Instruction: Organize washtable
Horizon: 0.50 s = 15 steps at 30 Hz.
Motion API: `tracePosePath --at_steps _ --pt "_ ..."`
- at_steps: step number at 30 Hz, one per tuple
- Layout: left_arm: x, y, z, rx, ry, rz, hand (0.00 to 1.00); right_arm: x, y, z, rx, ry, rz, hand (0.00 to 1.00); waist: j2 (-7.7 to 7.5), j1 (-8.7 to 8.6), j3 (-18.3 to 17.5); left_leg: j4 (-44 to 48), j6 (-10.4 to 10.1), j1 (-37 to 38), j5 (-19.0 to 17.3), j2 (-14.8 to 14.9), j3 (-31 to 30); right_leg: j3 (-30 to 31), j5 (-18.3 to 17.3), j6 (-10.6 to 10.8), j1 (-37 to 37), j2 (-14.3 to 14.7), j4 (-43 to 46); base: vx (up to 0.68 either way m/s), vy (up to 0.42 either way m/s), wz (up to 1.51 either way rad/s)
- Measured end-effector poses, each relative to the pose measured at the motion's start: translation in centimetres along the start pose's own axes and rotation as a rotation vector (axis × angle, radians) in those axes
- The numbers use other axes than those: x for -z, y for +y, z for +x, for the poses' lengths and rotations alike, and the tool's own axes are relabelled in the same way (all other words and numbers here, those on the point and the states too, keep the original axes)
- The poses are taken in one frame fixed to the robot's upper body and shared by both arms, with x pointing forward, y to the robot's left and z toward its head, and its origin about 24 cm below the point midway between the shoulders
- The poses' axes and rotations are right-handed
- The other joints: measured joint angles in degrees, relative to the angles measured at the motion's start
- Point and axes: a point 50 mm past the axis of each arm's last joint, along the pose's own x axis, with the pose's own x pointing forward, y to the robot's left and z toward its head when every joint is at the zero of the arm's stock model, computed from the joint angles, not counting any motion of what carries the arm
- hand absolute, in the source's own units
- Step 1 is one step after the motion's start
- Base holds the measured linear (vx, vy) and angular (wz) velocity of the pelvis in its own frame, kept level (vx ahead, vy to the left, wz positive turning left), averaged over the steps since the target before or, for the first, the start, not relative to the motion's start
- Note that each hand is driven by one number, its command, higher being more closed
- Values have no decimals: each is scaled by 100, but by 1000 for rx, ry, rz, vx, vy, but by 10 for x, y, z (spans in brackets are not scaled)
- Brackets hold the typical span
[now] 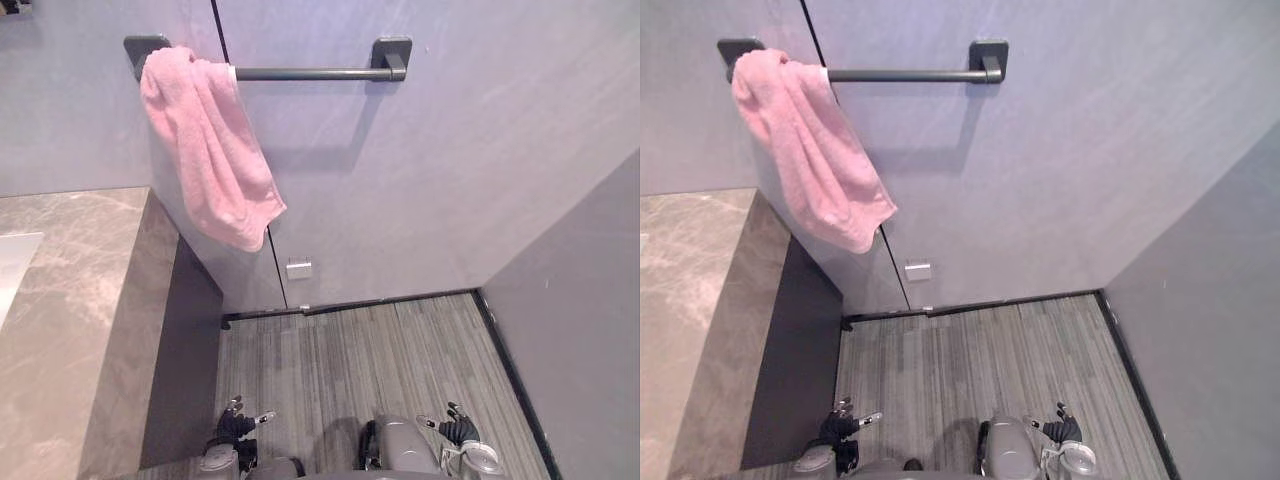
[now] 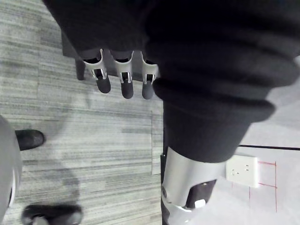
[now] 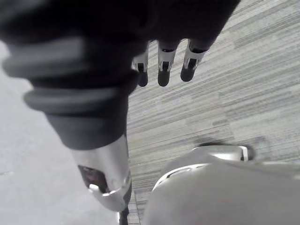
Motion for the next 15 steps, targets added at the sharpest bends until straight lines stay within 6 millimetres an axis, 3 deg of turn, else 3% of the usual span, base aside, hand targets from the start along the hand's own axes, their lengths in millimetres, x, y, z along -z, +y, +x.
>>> tracePosePath --at_steps 1,2,5,7,8,10,13,14,15 --pt "2 -1 -1 3 7 -2 0 3 -1 -1 1 9 -7 0 -61 -19 -27 -12 -135 53 -85 10 -92 28 360 -213 64 13 -4 360 -185 31" --pt "6 -9 -2 19 21 -15 0 5 -7 -1 13 17 -15 0 175 22 -70 -15 -226 102 -100 210 -172 -26 169 -275 59 152 159 274 -157 15" --pt "7 -14 -2 26 29 -43 0 9 -12 -2 37 31 20 0 322 -69 -68 381 -506 0 67 373 -220 -317 -120 -407 287 183 103 357 -235 37" --pt "5 -15 -2 31 21 -72 0 16 -12 -5 41 47 42 0 301 -89 -58 1319 -633 -335 82 597 -255 -492 -149 -447 734 229 -238 287 -211 50" --pt "1 -17 -2 31 4 -87 0 20 -13 -7 47 49 60 0 301 -30 -59 2174 -753 -578 73 847 -107 -579 -144 -475 1126 296 -504 239 -171 25" --pt "0 -21 -2 37 -6 -103 0 20 -14 -8 53 40 70 0 290 42 -87 2660 -696 -770 26 1065 181 -601 -130 -512 1471 371 -770 206 -84 3" --pt "-1 -22 -2 42 -10 -106 0 14 -12 -6 48 24 80 0 287 36 -101 1842 -630 -971 -28 948 210 -487 -111 -489 1717 290 -929 139 56 -20" --pt "-2 -22 -2 41 -12 -104 0 14 -12 -6 48 25 81 0 283 43 -99 1130 -626 -1023 18 787 -13 -383 -88 -442 1719 230 -942 98 143 -34" --pt "-1 -22 -2 41 -9 -103 0 15 -13 -6 50 25 82 0 318 33 -119 559 -610 -1046 272 662 -228 -309 -70 -343 1708 228 -969 97 165 -34"
